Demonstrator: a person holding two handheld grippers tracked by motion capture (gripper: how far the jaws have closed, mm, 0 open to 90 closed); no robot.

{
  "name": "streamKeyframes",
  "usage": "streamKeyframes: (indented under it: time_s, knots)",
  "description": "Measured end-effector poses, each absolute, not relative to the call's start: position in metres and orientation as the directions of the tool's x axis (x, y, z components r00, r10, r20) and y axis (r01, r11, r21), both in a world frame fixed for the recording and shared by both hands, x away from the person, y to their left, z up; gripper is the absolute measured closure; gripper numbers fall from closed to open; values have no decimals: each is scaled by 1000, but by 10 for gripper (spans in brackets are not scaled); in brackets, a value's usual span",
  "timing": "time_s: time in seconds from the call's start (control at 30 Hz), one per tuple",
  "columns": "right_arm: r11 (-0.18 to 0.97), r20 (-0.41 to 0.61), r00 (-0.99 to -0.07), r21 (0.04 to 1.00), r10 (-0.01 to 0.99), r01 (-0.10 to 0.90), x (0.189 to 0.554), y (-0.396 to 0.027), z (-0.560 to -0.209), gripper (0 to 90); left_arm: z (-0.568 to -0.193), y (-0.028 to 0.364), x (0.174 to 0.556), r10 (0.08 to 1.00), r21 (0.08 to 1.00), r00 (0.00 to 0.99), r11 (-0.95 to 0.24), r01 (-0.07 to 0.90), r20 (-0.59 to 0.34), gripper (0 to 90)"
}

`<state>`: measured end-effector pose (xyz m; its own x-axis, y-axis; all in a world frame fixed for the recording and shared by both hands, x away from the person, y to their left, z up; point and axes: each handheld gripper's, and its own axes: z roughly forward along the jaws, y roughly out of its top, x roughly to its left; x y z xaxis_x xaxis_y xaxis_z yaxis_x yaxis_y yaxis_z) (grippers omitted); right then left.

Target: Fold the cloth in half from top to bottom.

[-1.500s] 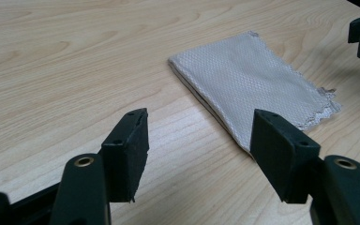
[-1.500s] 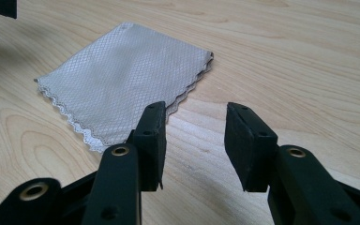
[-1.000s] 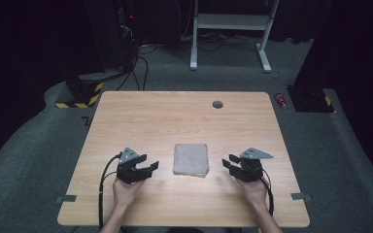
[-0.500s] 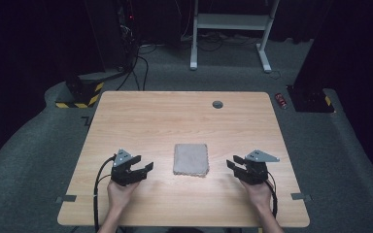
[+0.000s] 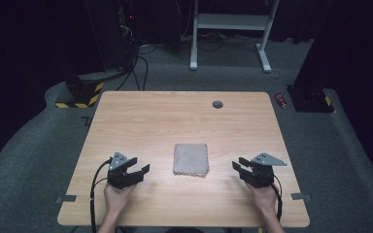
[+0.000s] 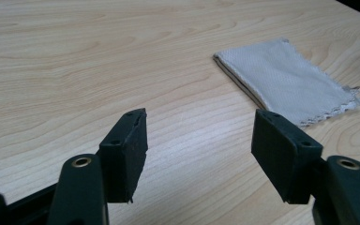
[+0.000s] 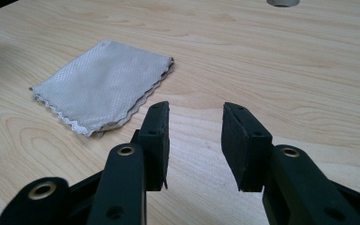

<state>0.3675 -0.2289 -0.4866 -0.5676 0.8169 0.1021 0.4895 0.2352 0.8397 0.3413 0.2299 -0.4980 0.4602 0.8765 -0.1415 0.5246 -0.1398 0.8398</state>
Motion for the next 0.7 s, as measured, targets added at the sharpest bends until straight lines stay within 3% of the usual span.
streamKeyframes:
  time_s: [0.7]
  knots:
    - [244, 82, -518, 813, 851, 529, 362, -245, -503, 626, -516, 242, 342, 904, 814, 404, -129, 567, -138, 365]
